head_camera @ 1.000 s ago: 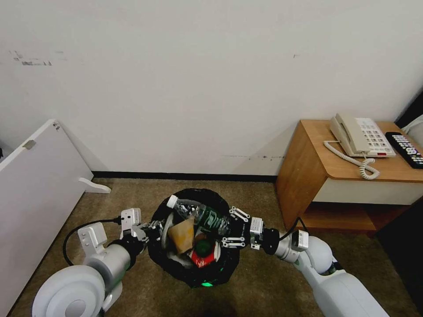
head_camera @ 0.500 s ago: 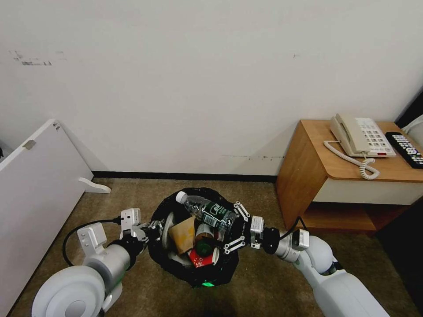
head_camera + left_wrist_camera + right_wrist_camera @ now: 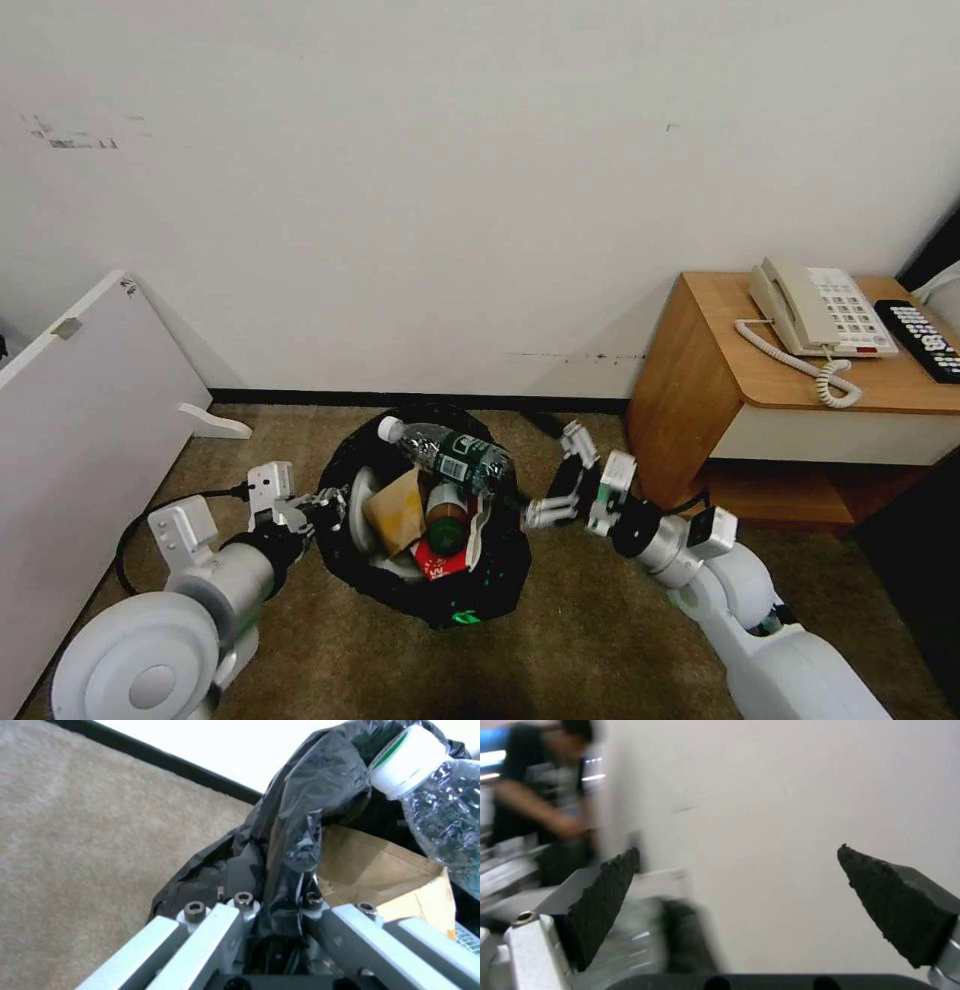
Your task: Pick up the trash bin, then pick up the garbage from the floor and place it into the trash bin.
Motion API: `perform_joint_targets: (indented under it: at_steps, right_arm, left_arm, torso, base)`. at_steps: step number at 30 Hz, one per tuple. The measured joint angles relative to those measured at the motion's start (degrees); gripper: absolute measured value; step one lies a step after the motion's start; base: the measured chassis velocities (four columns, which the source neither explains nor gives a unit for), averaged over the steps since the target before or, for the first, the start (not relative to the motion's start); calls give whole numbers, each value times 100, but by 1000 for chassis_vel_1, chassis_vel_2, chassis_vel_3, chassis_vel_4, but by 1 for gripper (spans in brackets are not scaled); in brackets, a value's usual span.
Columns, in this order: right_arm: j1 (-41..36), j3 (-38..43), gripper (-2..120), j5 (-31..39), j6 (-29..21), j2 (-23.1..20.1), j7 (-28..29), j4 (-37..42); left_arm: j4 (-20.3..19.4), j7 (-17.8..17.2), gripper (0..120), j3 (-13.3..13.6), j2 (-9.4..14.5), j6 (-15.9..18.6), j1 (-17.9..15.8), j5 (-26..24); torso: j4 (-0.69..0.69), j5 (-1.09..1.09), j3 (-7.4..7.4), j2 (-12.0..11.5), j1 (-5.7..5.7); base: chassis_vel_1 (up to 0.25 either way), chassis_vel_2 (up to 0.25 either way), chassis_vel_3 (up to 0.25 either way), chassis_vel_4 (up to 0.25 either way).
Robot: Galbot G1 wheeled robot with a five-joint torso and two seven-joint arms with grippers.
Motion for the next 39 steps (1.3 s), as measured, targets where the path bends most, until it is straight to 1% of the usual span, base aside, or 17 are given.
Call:
perform_joint_targets:
  at_steps: [1,3,4,5,6,7,8,10,11,13,19,21,22,23,29,39]
  right_arm:
    - [0,0,100,0,0,0,0,0]
    - [-242,115,100,0,-175,118,1073,342]
    - [-337,158,100,-49,-250,167,1367,454]
    - [-337,158,100,-49,-250,167,1367,454]
    - [-401,185,100,-87,-296,200,1524,518]
    - [-613,289,100,-306,-499,309,2022,722]
    - [-613,289,100,-306,-499,309,2022,722]
    - [-833,399,100,-565,-782,394,2586,899]
    - [-833,399,100,-565,-782,394,2586,899]
    - [-1048,499,100,-782,-1163,455,3197,1099]
    - [-1263,601,100,-957,-1347,451,3355,1302]
    - [-1383,619,100,-1117,-1600,477,3623,1450]
    - [-1383,619,100,-1117,-1600,477,3623,1450]
    - [-1438,636,100,-1256,-1723,520,3780,1512]
    - [-1504,725,100,-1585,-1769,600,3885,1544]
    - [-1464,739,100,-1618,-1780,586,3836,1481]
  left_arm:
    - [0,0,1,0,0,0,0,0]
    - [-5,-44,1,-113,-12,0,-6,19]
    - [-12,-56,1,-154,-13,0,-6,31]
    - [-12,-56,1,-154,-13,0,-6,31]
    - [-19,-67,1,-181,-16,0,-5,39]
    - [-49,-109,1,-262,-31,0,-5,66]
    - [-49,-109,1,-262,-31,0,-5,66]
    - [-80,-150,1,-353,-57,0,1,142]
    - [-80,-150,1,-353,-57,0,1,142]
    - [-95,-200,1,-469,-84,0,20,211]
    - [-97,-206,1,-570,-72,0,46,222]
    - [-102,-206,1,-644,-82,1,46,240]
    - [-102,-206,1,-644,-82,1,46,240]
    - [-102,-206,1,-699,-88,1,50,245]
    - [-98,-235,1,-767,-85,4,68,283]
    - [-112,-281,1,-746,-75,5,59,385]
  torso:
    - [0,0,0,0,0]
    - [0,0,0,0,0]
    - [0,0,0,0,0]
    - [0,0,0,0,0]
    - [1,-1,0,0,0]
    - [0,0,0,0,0]
    - [0,0,0,0,0]
    - [-1,0,0,0,0]
    - [-1,0,0,0,0]
    - [0,0,0,0,0]
    - [0,0,0,0,0]
    - [0,0,0,0,0]
    - [0,0,0,0,0]
    - [0,0,0,0,0]
    - [0,0,0,0,0]
    - [0,0,0,0,0]
  base:
    - [0,0,0,0]
    - [0,0,0,0]
    - [0,0,0,0]
    - [0,0,0,0]
    - [0,0,0,0]
    - [0,0,0,0]
    - [0,0,0,0]
    - [0,0,0,0]
    - [0,0,0,0]
    - [0,0,0,0]
    - [0,0,0,0]
    - [0,0,0,0]
    - [0,0,0,0]
    - [0,0,0,0]
    - [0,0,0,0]
    - [0,0,0,0]
